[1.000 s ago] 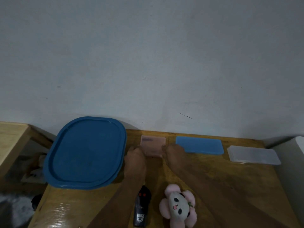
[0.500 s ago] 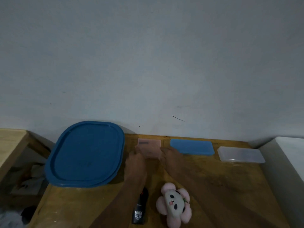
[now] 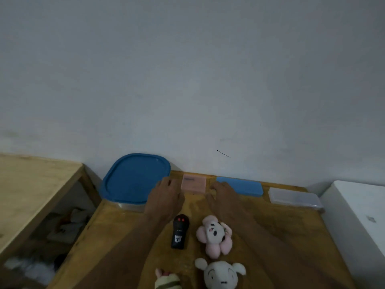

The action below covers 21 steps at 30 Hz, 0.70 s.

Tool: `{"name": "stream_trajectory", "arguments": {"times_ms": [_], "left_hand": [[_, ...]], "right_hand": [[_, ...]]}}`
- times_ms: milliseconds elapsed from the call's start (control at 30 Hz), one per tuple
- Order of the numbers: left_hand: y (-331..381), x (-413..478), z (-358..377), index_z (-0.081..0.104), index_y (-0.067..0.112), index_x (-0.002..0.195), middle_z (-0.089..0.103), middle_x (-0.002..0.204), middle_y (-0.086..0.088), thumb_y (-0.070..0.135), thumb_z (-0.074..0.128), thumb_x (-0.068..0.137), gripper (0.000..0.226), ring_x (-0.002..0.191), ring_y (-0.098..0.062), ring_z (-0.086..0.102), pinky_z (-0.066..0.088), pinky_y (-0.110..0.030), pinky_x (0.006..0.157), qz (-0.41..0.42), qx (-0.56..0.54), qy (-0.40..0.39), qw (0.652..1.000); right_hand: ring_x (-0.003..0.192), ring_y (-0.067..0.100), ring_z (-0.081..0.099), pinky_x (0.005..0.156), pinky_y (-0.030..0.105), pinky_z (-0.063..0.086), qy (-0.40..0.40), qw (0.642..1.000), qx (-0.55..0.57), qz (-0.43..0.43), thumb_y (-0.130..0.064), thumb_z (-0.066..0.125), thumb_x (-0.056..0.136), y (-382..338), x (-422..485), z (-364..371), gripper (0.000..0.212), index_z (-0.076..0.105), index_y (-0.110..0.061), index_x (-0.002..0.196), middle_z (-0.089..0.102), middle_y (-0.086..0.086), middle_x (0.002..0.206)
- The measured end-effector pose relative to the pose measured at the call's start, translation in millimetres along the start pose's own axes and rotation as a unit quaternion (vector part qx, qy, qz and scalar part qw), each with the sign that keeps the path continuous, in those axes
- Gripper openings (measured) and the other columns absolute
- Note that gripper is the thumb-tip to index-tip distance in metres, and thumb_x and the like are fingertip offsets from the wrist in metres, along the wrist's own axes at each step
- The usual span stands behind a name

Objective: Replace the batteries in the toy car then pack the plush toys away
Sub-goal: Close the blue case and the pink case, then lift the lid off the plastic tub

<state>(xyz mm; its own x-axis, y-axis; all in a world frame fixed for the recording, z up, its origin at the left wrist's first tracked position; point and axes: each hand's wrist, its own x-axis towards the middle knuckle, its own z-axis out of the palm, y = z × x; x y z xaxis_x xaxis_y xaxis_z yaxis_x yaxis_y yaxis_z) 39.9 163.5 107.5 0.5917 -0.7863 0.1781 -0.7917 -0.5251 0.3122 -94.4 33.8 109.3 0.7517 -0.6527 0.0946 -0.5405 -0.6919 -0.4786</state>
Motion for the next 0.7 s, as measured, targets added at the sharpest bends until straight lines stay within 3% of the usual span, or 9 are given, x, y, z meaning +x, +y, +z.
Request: {"name": "stream_trajectory", "arguments": {"times_ms": [133, 367, 700], "left_hand": [[-11.7, -36.5, -29.2, 0.056, 0.012, 0.116, 0.055, 0.112, -0.007, 0.036, 0.047, 0.095, 0.033, 0.100, -0.022, 0.053, 0.049, -0.034, 0.083, -0.041, 0.009, 0.029, 0.999], [-54.2, -82.8, -59.6, 0.052, 0.010, 0.127, 0.056, 0.119, -0.011, 0.035, 0.051, 0.094, 0.041, 0.106, -0.027, 0.055, 0.049, -0.036, 0.085, -0.091, 0.023, 0.059, 0.994], [-140.4, -51.4, -71.1, 0.044, 0.013, 0.135, 0.052, 0.129, -0.008, 0.036, 0.048, 0.096, 0.046, 0.110, -0.021, 0.055, 0.049, -0.031, 0.088, -0.106, -0.015, 0.044, 0.993]], "right_hand": [[0.103, 0.023, 0.055, 0.082, 0.030, 0.043, 0.036, 0.998, 0.051, -0.022, -0.028, 0.054, 0.093, -20.2, -19.5, 4.4, 0.029, 0.058, -0.011, 0.116, 0.059, 0.008, 0.115], [0.101, 0.018, 0.055, 0.081, 0.029, 0.045, 0.035, 0.996, 0.075, -0.043, -0.032, 0.055, 0.093, -63.0, -41.8, 23.2, 0.031, 0.058, -0.013, 0.117, 0.062, 0.004, 0.112], [0.093, 0.018, 0.057, 0.081, 0.036, 0.052, 0.038, 0.994, 0.102, 0.015, -0.032, 0.056, 0.092, -118.5, 12.7, 65.2, 0.020, 0.058, -0.015, 0.103, 0.060, 0.000, 0.100]]}}
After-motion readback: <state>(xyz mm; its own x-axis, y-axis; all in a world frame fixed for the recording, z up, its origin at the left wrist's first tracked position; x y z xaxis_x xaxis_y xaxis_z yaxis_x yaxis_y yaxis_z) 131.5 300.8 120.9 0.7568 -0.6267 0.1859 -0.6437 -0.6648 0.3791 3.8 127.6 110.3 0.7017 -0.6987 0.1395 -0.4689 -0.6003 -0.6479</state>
